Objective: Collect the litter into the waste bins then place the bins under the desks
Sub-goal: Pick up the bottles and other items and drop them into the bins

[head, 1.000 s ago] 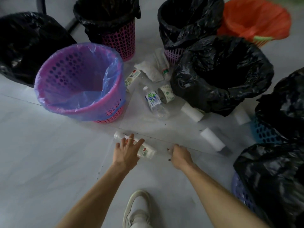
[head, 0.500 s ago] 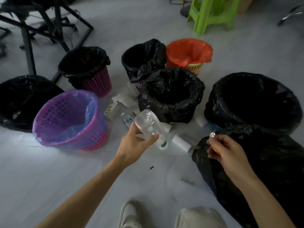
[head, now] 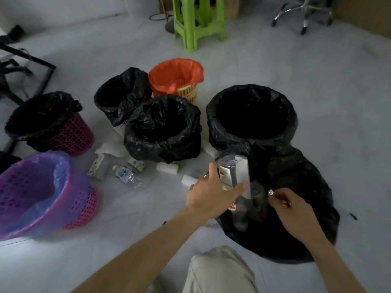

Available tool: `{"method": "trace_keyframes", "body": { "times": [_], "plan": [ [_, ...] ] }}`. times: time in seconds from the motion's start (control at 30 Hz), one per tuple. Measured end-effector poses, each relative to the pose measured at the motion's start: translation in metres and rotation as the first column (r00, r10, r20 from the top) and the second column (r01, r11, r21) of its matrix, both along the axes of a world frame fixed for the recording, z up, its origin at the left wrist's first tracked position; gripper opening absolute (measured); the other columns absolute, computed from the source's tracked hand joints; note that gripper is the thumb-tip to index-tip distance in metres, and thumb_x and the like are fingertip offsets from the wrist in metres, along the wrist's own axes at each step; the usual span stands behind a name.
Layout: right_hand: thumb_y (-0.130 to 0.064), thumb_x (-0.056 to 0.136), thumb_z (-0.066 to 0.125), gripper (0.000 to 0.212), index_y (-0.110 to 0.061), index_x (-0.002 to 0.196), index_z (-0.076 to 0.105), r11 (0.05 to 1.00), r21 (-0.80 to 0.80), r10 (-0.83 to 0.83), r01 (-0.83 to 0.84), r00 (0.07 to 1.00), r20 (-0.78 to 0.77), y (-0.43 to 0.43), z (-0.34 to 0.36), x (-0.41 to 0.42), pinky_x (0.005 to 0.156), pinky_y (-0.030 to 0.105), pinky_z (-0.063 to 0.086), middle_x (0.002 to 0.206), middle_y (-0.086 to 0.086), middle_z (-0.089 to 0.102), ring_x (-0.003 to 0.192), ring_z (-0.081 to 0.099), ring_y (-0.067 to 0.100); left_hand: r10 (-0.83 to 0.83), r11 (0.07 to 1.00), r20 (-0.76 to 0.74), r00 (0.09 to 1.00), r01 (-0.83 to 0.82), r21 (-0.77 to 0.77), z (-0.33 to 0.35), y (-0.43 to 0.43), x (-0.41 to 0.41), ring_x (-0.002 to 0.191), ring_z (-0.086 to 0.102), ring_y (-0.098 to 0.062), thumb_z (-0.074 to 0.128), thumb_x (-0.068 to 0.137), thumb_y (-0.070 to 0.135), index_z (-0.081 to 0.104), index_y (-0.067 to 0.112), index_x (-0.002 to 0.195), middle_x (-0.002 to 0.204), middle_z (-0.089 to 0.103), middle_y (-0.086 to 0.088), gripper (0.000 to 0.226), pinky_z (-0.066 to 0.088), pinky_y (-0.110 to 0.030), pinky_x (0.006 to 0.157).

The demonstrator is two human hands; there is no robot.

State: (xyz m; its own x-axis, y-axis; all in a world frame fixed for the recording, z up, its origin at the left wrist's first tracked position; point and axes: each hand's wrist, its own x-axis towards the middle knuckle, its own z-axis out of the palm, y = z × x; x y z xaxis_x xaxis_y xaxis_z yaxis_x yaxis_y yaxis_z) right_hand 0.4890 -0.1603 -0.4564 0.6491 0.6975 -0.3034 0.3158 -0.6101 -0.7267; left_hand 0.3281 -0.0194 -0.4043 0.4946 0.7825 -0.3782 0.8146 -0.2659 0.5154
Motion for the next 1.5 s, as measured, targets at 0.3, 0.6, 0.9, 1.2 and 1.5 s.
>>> {"method": "trace_keyframes", "body": {
  "times": [0.3,0.6,0.9,1.2,1.5],
  "plan": [
    [-0.033,0.096,0.059,0.021,-0.034,0.116,0.064,0.990,-0.018,0.144,-0.143,0.986,0.084,-0.007,-0.006,-0.001,0.090,0.027,0.044,0.115,-0.015,0.064,0.108,0.057,0.007,0.037,0.993,0.061,0.997,-0.030,-0.113,-0.014,0.039,-0.026,0.101,0.060,-0.013,0.057,0.093,0.045,0.061,0.027,0.120,0.107,0.066,0.009,0.033,0.044,-0.024,0.080],
    [-0.035,0.096,0.058,0.027,-0.033,0.122,0.063,0.899,0.271,0.293,-0.344,0.932,0.212,0.092,0.036,-0.064,0.097,0.030,0.048,0.116,-0.020,0.064,0.113,0.058,0.005,0.235,0.963,-0.212,0.949,-0.256,-0.079,-0.069,0.116,-0.146,0.108,0.061,-0.024,0.057,0.093,0.041,0.060,0.027,0.118,0.112,0.066,0.001,0.030,0.047,-0.030,0.091],
    [-0.034,0.096,0.054,0.035,-0.022,0.129,0.054,0.762,-0.164,0.647,-0.626,0.741,0.178,0.240,-0.042,-0.154,0.094,0.035,0.045,0.131,0.001,0.059,0.120,0.055,0.023,0.208,0.947,-0.315,0.926,-0.272,-0.172,-0.196,0.116,-0.208,0.117,0.056,-0.025,0.059,0.090,0.041,0.051,0.027,0.130,0.129,0.058,-0.005,0.043,0.049,-0.039,0.097],
    [-0.027,0.090,0.057,0.087,-0.026,0.157,0.001,0.561,-0.713,0.631,-0.420,0.775,0.040,0.269,-0.193,-0.153,0.115,0.046,0.030,0.164,0.014,-0.002,0.147,0.013,0.042,0.100,0.984,-0.302,0.948,-0.139,-0.113,-0.279,0.094,-0.203,0.121,0.054,-0.025,0.056,0.095,0.037,0.047,0.024,0.134,0.134,0.050,-0.002,0.043,0.048,-0.039,0.095],
    [-0.011,0.099,0.044,0.072,-0.018,0.158,0.004,0.580,-0.726,0.728,-0.371,0.635,0.257,0.246,-0.227,-0.158,0.098,0.043,0.046,0.151,0.016,0.031,0.126,0.048,0.037,0.072,0.997,-0.344,0.936,-0.073,0.011,-0.301,0.087,-0.205,0.116,0.054,-0.025,0.046,0.103,0.028,0.054,0.016,0.122,0.129,0.051,-0.003,0.024,0.047,-0.039,0.086]
  ]
}}
